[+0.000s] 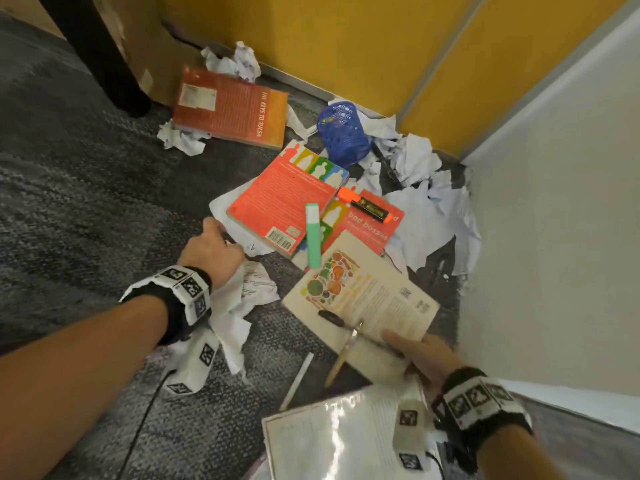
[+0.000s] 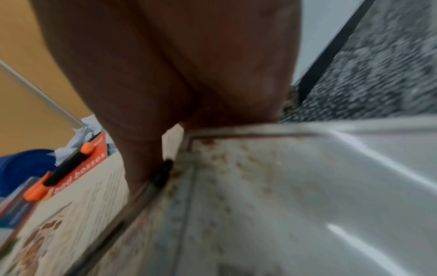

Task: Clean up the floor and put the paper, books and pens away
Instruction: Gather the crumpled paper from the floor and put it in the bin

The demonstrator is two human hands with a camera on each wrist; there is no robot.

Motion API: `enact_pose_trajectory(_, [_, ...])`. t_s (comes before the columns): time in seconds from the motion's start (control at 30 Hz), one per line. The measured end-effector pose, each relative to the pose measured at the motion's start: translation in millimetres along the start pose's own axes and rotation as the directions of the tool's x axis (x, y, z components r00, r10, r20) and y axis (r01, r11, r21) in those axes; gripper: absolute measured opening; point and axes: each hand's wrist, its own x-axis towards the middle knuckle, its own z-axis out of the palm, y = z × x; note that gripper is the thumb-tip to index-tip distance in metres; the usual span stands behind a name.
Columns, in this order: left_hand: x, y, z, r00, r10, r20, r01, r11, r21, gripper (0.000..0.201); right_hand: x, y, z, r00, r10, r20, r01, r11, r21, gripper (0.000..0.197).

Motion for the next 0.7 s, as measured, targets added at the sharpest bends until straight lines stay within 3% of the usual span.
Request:
enact_pose_trajectory(0.07, [0.3, 11.7, 8.9, 0.998, -0.02, 0.067, 0.016, 0.998, 0.064, 0.049, 3.0, 7.8, -7.2, 0.992, 0.125, 0.019, -0.116, 0.957, -0.268, 0.052])
enact_pose_trajectory(0.1, [-0.8, 17.0, 13.8, 0.994, -0.023, 0.108, 0.009, 0.992, 0.125, 0.061, 4.0, 5.7, -10.0, 0.988, 0.154, -0.017, -0.145, 0.878, -0.456, 0.065])
enact_pose_trajectory(0.13, [-2.0, 22.0, 19.2, 0.99, -0.013, 0.142, -0.015, 0.981, 0.195, 0.076, 9.3, 0.3, -13.8, 0.986, 0.121, -0.116, -0.168, 0.76, -0.627, 0.08])
enact_pose_trajectory(0.17, [-2.9, 26.3, 24.1, 0.987, -0.005, 0.164, -0.041, 0.96, 0.277, 0.089, 15.3, -10.5, -18.1, 0.978, -0.002, -0.208, -0.156, 0.654, -0.74, 0.093])
enact_pose_trajectory(0.2, [-2.9, 28.9, 28.7, 0.986, -0.002, 0.168, -0.059, 0.93, 0.362, 0.099, 19.2, -26.2, -21.1, 0.956, -0.144, -0.255, -0.114, 0.621, -0.776, 0.101])
enact_pose_trajectory(0.27, [0.3, 32.3, 34.5, 0.988, -0.014, 0.155, -0.065, 0.869, 0.491, 0.104, 30.4, -61.8, -26.2, 0.883, -0.365, -0.296, 0.047, 0.695, -0.717, 0.101])
enact_pose_trajectory(0.33, [6.8, 34.9, 35.6, 0.987, -0.024, 0.159, -0.065, 0.842, 0.535, 0.104, 49.8, -95.4, -30.4, 0.828, -0.479, -0.292, 0.117, 0.656, -0.746, 0.106])
enact_pose_trajectory(0.4, [12.8, 37.3, 35.5, 0.984, -0.044, 0.17, -0.057, 0.836, 0.546, 0.104, 72.6, -122.3, -31.4, 0.842, -0.48, -0.246, 0.074, 0.555, -0.828, 0.126])
enact_pose_trajectory(0.5, [16.7, 41.2, 36.8, 0.98, -0.089, 0.176, -0.03, 0.817, 0.576, 0.107, 107.8, -144.5, -23.0, 0.933, -0.348, -0.098, 0.094, 0.494, -0.864, 0.153])
enact_pose_trajectory(0.57, [17.4, 42.4, 38.1, 0.979, -0.105, 0.177, -0.022, 0.801, 0.598, 0.109, 127.9, -149.6, -15.0, 0.937, -0.35, -0.019, 0.123, 0.379, -0.917, 0.159])
enact_pose_trajectory(0.63, [18.4, 43.7, 38.5, 0.978, -0.12, 0.171, -0.011, 0.786, 0.618, 0.112, 135.2, -151.9, -13.6, 0.922, -0.388, -0.008, 0.133, 0.334, -0.933, 0.154])
enact_pose_trajectory(0.7, [17.5, 45.5, 38.0, 0.977, -0.132, 0.167, 0.0, 0.785, 0.62, 0.113, 133.9, -153.1, -19.0, 0.885, -0.465, 0.019, 0.194, 0.331, -0.923, 0.126])
